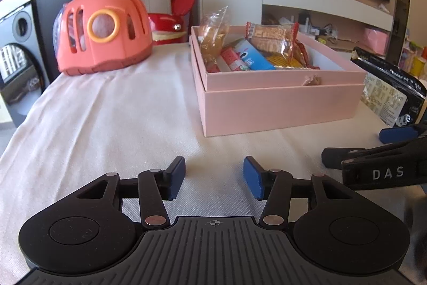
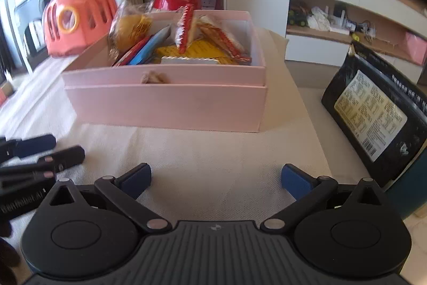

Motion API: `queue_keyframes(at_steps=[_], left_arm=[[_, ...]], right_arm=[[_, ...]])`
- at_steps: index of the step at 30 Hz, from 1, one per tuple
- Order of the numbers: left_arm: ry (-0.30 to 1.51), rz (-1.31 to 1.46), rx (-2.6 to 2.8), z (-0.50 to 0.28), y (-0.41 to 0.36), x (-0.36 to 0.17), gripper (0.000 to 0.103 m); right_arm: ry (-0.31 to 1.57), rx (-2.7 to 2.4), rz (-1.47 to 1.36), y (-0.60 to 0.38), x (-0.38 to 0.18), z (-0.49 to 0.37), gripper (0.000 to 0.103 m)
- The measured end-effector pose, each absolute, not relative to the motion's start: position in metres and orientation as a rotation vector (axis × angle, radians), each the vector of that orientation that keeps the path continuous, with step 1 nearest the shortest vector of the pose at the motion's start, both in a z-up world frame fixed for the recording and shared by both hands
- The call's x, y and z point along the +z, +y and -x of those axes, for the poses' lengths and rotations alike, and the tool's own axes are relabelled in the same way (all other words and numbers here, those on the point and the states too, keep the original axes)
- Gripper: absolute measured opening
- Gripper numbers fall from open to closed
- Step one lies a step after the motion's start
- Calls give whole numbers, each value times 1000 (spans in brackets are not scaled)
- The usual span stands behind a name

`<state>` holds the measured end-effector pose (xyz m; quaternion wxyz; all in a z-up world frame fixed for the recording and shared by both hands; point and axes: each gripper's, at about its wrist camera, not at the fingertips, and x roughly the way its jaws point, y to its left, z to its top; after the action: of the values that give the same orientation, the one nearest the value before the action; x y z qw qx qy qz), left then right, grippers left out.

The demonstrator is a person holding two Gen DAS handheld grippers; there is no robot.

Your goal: Organize snacks

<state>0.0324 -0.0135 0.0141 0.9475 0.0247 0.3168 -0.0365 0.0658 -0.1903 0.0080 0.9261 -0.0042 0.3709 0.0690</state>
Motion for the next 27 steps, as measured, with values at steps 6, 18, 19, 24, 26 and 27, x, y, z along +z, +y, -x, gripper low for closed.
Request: queue_keyframes(at_steps=[6, 18, 19, 24, 26, 27], left_arm=[[645, -26, -65, -31, -15, 15, 54], [641, -38, -56, -32, -18, 15, 55], [641, -37, -56, -32, -18, 15, 55], [641, -38, -56, -32, -18, 15, 55], [641, -36, -56, -32, -18, 15, 55], [641, -36, -56, -32, -18, 15, 55]], right_arm=[[710, 89, -6, -188, 3, -57, 103], [686, 71, -13, -187, 1, -54, 103], [687, 71, -13, -187, 1, -54, 103], [686, 71, -13, -187, 1, -54, 103], [686, 71, -13, -187, 1, -54, 103], [686, 71, -13, -187, 1, -54, 103]])
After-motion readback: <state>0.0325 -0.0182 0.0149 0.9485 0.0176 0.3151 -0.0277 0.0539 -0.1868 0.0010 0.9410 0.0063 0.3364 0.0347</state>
